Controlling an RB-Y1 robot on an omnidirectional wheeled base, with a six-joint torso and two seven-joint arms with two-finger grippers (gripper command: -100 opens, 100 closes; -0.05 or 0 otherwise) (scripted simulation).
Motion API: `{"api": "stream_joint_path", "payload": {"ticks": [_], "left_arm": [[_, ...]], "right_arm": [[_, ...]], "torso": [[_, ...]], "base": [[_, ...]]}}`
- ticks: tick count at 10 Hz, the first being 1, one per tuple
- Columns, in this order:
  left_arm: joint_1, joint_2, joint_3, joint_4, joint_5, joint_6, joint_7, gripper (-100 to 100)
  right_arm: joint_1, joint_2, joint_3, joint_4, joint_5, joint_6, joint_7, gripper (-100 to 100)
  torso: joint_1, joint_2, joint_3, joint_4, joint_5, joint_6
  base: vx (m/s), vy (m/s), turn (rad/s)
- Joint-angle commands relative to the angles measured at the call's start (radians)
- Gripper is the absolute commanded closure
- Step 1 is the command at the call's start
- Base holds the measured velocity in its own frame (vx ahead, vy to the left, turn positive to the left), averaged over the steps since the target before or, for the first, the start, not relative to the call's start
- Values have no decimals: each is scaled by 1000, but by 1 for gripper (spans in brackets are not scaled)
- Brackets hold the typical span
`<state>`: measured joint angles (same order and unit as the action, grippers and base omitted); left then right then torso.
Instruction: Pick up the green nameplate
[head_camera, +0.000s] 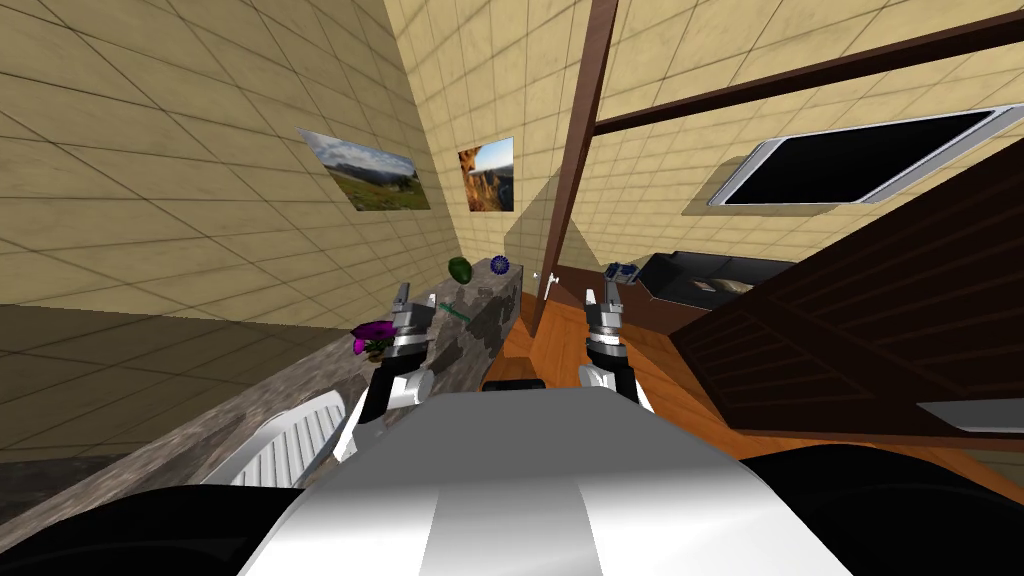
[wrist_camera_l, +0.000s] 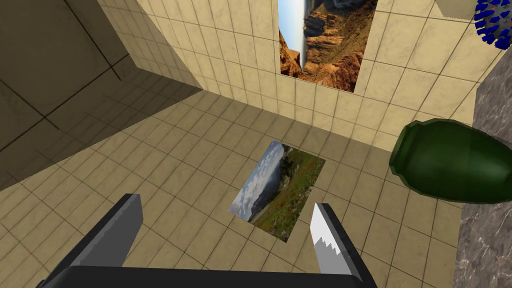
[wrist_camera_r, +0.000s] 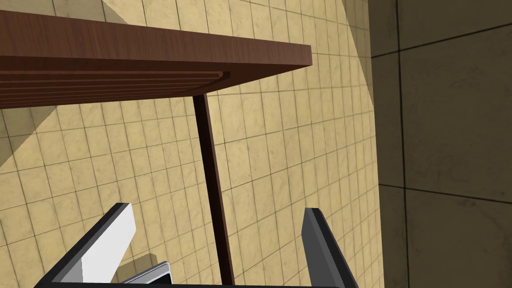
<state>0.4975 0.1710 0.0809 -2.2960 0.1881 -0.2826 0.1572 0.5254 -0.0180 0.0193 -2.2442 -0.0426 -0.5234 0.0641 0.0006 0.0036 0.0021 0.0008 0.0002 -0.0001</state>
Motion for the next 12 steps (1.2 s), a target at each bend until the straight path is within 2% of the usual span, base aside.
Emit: {"api": "stream_joint_path", "payload": {"ticks": [1,2,4,5,7,8,9,10,11,12], "left_arm": [[-9,43,26,15,49,50,48,-100],[-9,43,26,15,49,59,48,-100],[-13,94,58,22,116,121,109,-100],[-13,94,58,22,116,139,109,-100],[-17,145,93,30,186,204,175,-100],[-17,145,93,30,189,226,175,-100],[-19,171,110,34,227,259,209,-100],[-19,171,110,34,227,272,209,-100],[-22,197,127,38,265,309,244,-100],[-22,197,127,38,265,319,244,-100]], "right_arm": [[0,0,0,0,0,0,0,0],[0,0,0,0,0,0,0,0],[0,0,0,0,0,0,0,0],[0,0,0,0,0,0,0,0],[0,0,0,0,0,0,0,0],[0,0,0,0,0,0,0,0],[0,0,0,0,0,0,0,0],[0,0,0,0,0,0,0,0],[0,0,0,0,0,0,0,0],[0,0,0,0,0,0,0,0]], "torso": [[0,0,0,0,0,0],[0,0,0,0,0,0],[-1,-1,0,0,0,0],[0,0,0,0,0,0],[0,0,0,0,0,0],[-1,1,1,0,0,0],[0,0,0,0,0,0],[0,0,0,0,0,0],[0,-1,0,0,0,0],[0,-1,0,0,0,0]], "base": [[-52,-4,12],[-39,1,5],[-51,-2,14],[-51,0,4],[-64,0,13],[-54,0,8],[-55,5,6],[-43,11,4],[-46,5,3],[-43,6,4]]}}
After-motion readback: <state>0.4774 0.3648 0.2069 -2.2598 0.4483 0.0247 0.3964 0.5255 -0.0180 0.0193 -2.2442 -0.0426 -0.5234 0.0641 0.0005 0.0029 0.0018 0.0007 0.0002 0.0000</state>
